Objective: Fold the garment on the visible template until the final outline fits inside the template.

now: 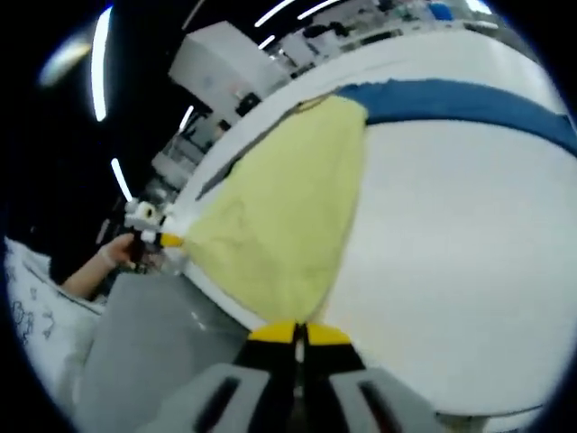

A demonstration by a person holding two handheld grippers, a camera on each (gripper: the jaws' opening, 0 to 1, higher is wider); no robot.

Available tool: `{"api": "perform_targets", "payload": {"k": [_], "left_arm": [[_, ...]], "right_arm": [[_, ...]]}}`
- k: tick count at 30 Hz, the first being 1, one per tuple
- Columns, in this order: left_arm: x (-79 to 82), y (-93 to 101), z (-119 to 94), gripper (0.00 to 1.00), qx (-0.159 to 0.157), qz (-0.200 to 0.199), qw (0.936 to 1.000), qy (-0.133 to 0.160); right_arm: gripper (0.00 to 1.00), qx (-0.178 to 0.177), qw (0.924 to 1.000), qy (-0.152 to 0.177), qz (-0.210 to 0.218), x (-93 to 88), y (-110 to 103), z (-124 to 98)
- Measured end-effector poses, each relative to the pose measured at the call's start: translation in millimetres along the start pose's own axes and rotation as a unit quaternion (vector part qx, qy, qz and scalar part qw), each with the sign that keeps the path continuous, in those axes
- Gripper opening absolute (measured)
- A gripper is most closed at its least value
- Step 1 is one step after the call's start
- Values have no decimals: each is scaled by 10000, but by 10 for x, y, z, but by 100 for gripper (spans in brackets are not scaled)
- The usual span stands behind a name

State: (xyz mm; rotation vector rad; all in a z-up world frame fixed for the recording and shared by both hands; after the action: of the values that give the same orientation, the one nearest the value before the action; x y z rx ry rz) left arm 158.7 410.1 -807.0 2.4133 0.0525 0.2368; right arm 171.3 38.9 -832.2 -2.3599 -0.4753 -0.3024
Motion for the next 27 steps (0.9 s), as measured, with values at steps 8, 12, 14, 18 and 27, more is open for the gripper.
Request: {"api": "perform_targets", "payload": {"k": [8,12,14,18,27], "left_arm": [[-81,-92,132,0,226,-81,9996,-161],[-90,-122,152,0,296,-31,9995,-137],[-95,-137,153,0,305,-4,9995,-77],[-111,-143,147,1,243,22,9997,67],[-64,-81,-5,27,243,455,9962,704]], "right_arm": [[0,-96,9999,56,-4,-13,63,-28],[0,-87,9999,77,7,-22,77,-25],[0,-89,9999,83,-31,-25,76,-28],[0,-81,9997,107,-201,-27,50,-35],[2,-116,9984,428,-344,67,44,-154]]}}
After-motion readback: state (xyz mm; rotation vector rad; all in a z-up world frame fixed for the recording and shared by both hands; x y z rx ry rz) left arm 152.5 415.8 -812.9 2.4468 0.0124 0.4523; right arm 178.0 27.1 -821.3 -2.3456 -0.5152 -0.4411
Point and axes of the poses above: the point that each gripper's makers call its tool centre point, and the gripper's own axes: z roughly forward along the fingers, y roughly to its right, x roughly out of its top, the point moved 2 cm from there along -z, roughly backward along the fingers, and after that the axes turned 10 degrees about -y, right-handed, at the moved point
